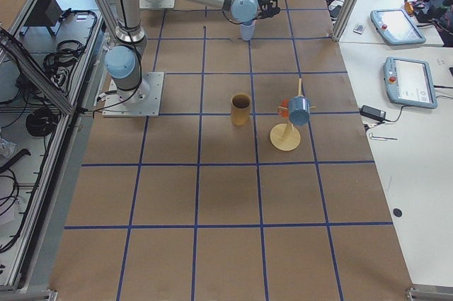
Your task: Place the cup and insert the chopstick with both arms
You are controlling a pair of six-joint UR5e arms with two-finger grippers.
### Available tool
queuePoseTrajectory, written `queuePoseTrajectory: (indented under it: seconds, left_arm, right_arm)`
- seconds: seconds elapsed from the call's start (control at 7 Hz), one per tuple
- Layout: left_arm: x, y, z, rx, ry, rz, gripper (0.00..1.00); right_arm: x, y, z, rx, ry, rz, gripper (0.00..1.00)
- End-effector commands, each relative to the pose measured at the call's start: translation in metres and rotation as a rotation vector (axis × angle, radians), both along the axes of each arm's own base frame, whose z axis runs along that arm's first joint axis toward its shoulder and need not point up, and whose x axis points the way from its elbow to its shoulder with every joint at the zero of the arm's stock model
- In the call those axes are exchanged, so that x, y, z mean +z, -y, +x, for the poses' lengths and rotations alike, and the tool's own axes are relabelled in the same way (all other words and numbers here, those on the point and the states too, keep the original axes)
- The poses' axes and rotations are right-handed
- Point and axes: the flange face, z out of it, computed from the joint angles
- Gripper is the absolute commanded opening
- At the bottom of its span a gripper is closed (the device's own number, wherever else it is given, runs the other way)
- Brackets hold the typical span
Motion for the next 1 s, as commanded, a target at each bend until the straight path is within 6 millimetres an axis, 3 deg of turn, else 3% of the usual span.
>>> queuePoseTrajectory:
  seconds: [0.0,0.29,0.57,0.71,0.86]
  left_arm:
    - [0.003,0.001,0.002,0.005,0.0,-0.009,1.0]
    - [0.002,0.002,0.001,0.003,-0.003,-0.008,1.0]
    - [0.005,0.0,0.001,0.002,-0.001,-0.014,1.0]
    - [0.002,0.002,0.002,0.004,-0.006,-0.009,1.0]
    - [0.002,0.001,-0.001,0.0,-0.007,-0.011,1.0]
  right_arm:
    - [0.024,0.003,-0.02,0.16,-0.219,-0.134,1.0]
    - [0.037,-0.021,-0.046,0.573,-0.41,-0.29,1.0]
    - [0.063,-0.042,-0.067,0.917,-0.569,-0.379,1.0]
    - [0.084,-0.058,-0.066,1.061,-0.563,-0.466,1.0]
    - [0.098,-0.072,-0.064,1.067,-0.567,-0.477,1.0]
